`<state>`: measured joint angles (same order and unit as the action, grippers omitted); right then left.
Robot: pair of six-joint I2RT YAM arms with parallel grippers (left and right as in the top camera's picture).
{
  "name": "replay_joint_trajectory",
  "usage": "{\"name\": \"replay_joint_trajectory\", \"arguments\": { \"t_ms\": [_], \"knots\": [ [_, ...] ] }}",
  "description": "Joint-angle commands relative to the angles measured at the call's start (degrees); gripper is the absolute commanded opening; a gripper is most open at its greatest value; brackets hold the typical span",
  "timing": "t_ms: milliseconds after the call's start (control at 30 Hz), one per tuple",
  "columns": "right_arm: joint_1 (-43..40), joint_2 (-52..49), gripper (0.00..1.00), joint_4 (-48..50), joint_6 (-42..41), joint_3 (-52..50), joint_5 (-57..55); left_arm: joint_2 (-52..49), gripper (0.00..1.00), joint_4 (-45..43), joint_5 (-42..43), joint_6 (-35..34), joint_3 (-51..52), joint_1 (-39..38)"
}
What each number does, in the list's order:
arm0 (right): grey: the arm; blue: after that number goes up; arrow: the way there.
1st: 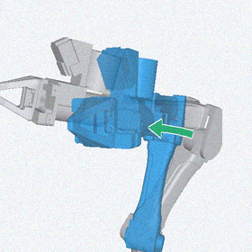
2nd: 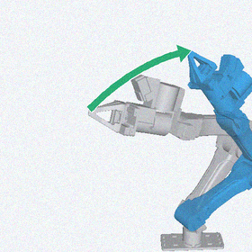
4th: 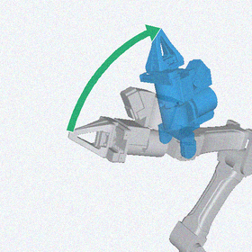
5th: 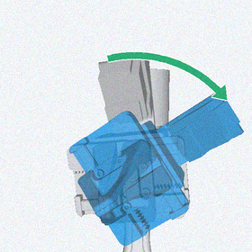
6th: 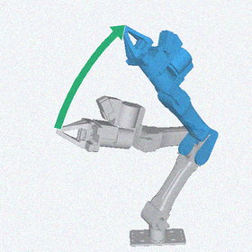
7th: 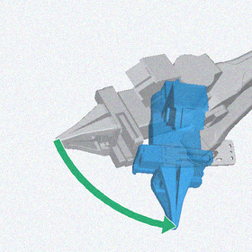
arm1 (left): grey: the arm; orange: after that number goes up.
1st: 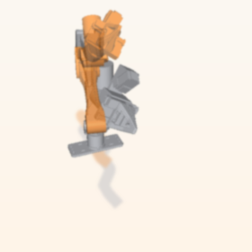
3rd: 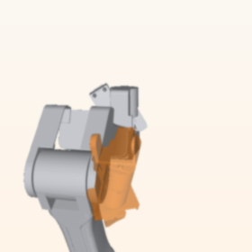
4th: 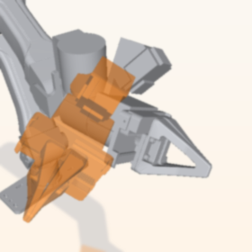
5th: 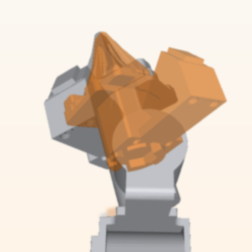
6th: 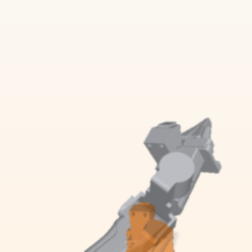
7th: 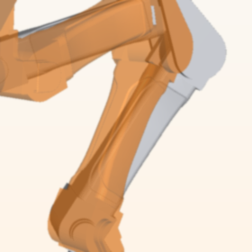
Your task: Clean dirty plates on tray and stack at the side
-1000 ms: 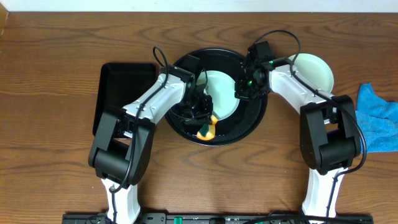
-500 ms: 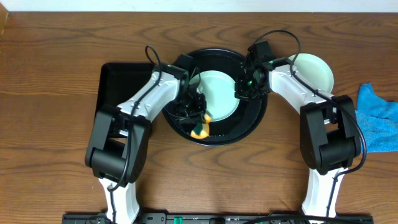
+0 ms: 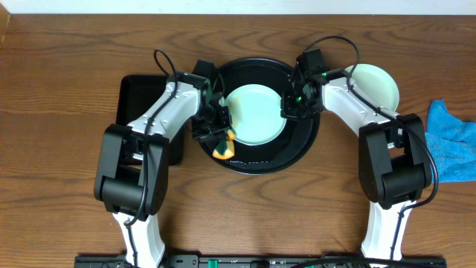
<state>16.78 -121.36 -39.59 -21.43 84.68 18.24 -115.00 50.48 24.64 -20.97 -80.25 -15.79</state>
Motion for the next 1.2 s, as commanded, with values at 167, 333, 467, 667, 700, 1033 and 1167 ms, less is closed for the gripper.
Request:
{"name": "replay_joint_trajectory", "arguments": {
  "t_ms": [167, 333, 467, 667, 700, 1033, 1167],
  "knots": [
    [-0.20, 0.04, 0.01, -0.09, 0.76, -0.35, -0.42, 0.55, 0.07, -0.90, -9.31, -0.07, -1.05, 5.35],
    [-0.20, 0.04, 0.01, 0.46, 0.94, -0.35, -0.44, 6.80, 0.08, -2.43, -9.31, -0.04, -3.85, 8.87],
    [-0.20, 0.04, 0.01, 0.83, 2.34, -0.33, -0.44, 12.79, 0.07, -5.05, -9.38, 0.33, -4.02, 11.61],
    [-0.20, 0.04, 0.13, -0.17, 3.28, -0.33, -0.42, 17.33, 0.08, -3.58, -19.69, 0.35, -4.00, 16.17],
    [-0.20, 0.04, 0.14, -0.28, 3.28, -0.33, -0.44, 17.25, 0.07, -2.99, -20.68, 0.35, -4.00, 16.87],
    [0.72, -0.39, 0.13, 1.01, 3.26, -0.37, -3.96, 16.50, 0.07, -4.33, -22.03, 1.03, -0.85, 19.67],
    [2.82, -0.42, 0.04, 2.32, 3.28, -0.37, -6.43, 16.50, 0.08, -4.72, -22.82, 4.04, -0.83, 19.76]
  ]
}}
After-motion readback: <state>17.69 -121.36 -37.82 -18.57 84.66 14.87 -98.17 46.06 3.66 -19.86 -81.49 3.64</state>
